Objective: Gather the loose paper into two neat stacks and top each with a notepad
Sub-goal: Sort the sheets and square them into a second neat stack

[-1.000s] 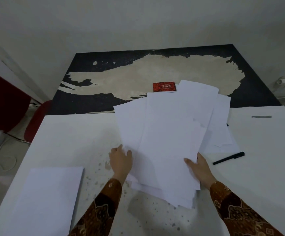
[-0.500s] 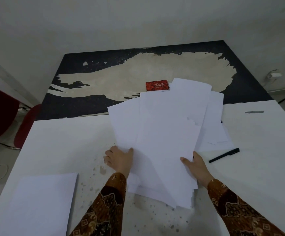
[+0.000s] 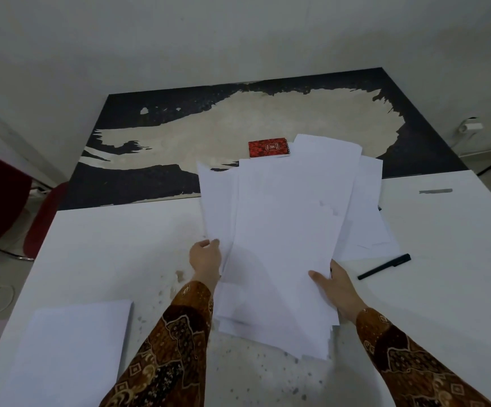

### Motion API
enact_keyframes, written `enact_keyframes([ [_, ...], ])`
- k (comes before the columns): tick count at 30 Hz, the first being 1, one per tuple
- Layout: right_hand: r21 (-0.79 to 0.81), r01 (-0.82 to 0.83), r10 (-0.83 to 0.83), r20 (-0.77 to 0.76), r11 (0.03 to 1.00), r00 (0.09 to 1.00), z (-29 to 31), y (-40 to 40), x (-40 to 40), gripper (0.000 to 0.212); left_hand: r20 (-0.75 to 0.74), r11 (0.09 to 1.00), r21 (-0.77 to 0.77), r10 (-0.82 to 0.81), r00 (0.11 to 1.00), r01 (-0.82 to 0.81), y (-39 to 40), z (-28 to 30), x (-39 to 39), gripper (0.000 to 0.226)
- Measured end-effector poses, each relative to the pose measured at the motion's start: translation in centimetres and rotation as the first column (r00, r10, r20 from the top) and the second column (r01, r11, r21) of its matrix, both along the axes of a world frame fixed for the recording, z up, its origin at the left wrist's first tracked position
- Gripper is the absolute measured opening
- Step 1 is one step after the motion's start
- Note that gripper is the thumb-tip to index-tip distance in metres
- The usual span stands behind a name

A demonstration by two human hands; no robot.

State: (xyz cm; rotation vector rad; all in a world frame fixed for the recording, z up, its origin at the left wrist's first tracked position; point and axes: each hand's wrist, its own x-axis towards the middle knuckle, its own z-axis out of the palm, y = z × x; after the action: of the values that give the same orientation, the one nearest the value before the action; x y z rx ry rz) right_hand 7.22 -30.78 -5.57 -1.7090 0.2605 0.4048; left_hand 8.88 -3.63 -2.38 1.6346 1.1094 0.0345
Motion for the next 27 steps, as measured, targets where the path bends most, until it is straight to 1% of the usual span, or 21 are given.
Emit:
enact_keyframes([
  [2, -0.013, -0.002, 0.002, 0.006, 1.0, 1.0, 0.0, -0.1, 0.0, 0.029, 0.014, 0.981, 0.17, -0.1, 0.995, 0.096, -0.1, 1.1, 0.2, 0.038],
  [3, -0.022, -0.004, 0.004, 0.008, 1.0, 1.0, 0.0, -0.1, 0.0, 0.03, 0.023, 0.96, 0.248, -0.144, 0.989, 0.134, 0.0, 1.7, 0.2, 0.043],
  [5, -0.032, -0.003, 0.003, 0.006, 0.999, 1.0, 0.0, -0.1, 0.0, 0.031, 0.069, 0.919, 0.361, -0.198, 0.978, 0.16, 0.1, 3.1, 0.6, 0.044],
  [6, -0.033, -0.002, 0.003, 0.005, 0.999, 1.0, 0.1, 0.0, 0.0, 0.031, 0.098, 0.901, 0.402, -0.218, 0.971, 0.162, 0.1, 4.1, 0.9, 0.044],
  [8, -0.028, 0.001, -0.001, -0.008, 1.0, 1.0, 0.1, -0.1, 0.0, 0.032, 0.168, 0.893, 0.421, -0.248, 0.954, 0.158, -0.2, 6.7, 1.3, 0.043],
  [10, -0.034, 0.003, -0.003, -0.019, 0.999, 1.0, 0.3, 0.0, 0.0, 0.032, 0.244, 0.883, 0.439, -0.294, 0.924, 0.165, -0.5, 9.5, 1.3, 0.037],
  [12, -0.042, -0.01, 0.009, -0.016, 0.999, 1.0, 0.4, 0.1, 0.0, 0.031, 0.316, 0.901, 0.395, -0.317, 0.894, 0.179, -1.0, 12.2, 1.0, 0.027],
  [13, -0.028, -0.008, 0.007, -0.014, 1.0, 1.0, 0.5, 0.1, 0.0, 0.03, 0.375, 0.927, 0.324, -0.308, 0.874, 0.188, -1.3, 13.4, 0.7, 0.024],
  [14, -0.01, 0.003, -0.004, -0.018, 1.0, 1.0, 0.6, 0.1, -0.1, 0.03, 0.441, 0.952, 0.221, -0.29, 0.849, 0.21, -1.5, 14.6, 0.2, 0.021],
  [16, 0.017, 0.001, 0.0, -0.034, 1.0, 0.999, 0.6, 0.2, -0.3, 0.029, 0.525, 0.958, 0.038, -0.26, 0.811, 0.283, -2.0, 16.2, -0.8, 0.015],
  [17, 0.017, 0.001, -0.001, -0.049, 1.0, 0.999, 0.6, 0.1, -0.2, 0.027, 0.535, 0.952, 0.002, -0.258, 0.804, 0.305, -2.1, 16.3, -1.3, 0.015],
  [19, 0.045, 0.02, -0.016, -0.097, 0.999, 0.995, 0.4, -0.1, 0.0, 0.023, 0.509, 0.958, -0.016, -0.238, 0.828, 0.285, -2.1, 15.4, -2.3, 0.014],
  [21, 0.069, 0.037, -0.026, -0.149, 0.997, 0.988, 0.4, -0.3, 0.1, 0.019, 0.415, 0.968, 0.033, -0.241, 0.877, 0.251, -2.0, 13.0, -3.4, 0.012],
  [22, 0.058, 0.053, -0.043, -0.168, 0.997, 0.985, 0.5, -0.5, 0.2, 0.023, 0.353, 0.965, 0.063, -0.261, 0.898, 0.255, -2.0, 11.6, -4.0, 0.012],
  [24, 0.091, 0.103, -0.082, -0.208, 0.991, 0.975, 0.6, -0.6, 0.3, 0.03, 0.232, 0.95, 0.099, -0.31, 0.922, 0.295, -2.0, 8.5, -5.3, 0.015],
  [26, 0.129, 0.149, -0.112, -0.254, 0.98, 0.961, 0.4, -0.6, 0.5, 0.023, 0.145, 0.931, 0.126, -0.359, 0.922, 0.342, -2.1, 5.6, -6.5, 0.02],
  [27, 0.147, 0.163, -0.116, -0.282, 0.976, 0.952, 0.1, -0.6, 0.6, 0.031, 0.104, 0.921, 0.141, -0.379, 0.919, 0.364, -2.1, 4.3, -7.0, 0.022],
])
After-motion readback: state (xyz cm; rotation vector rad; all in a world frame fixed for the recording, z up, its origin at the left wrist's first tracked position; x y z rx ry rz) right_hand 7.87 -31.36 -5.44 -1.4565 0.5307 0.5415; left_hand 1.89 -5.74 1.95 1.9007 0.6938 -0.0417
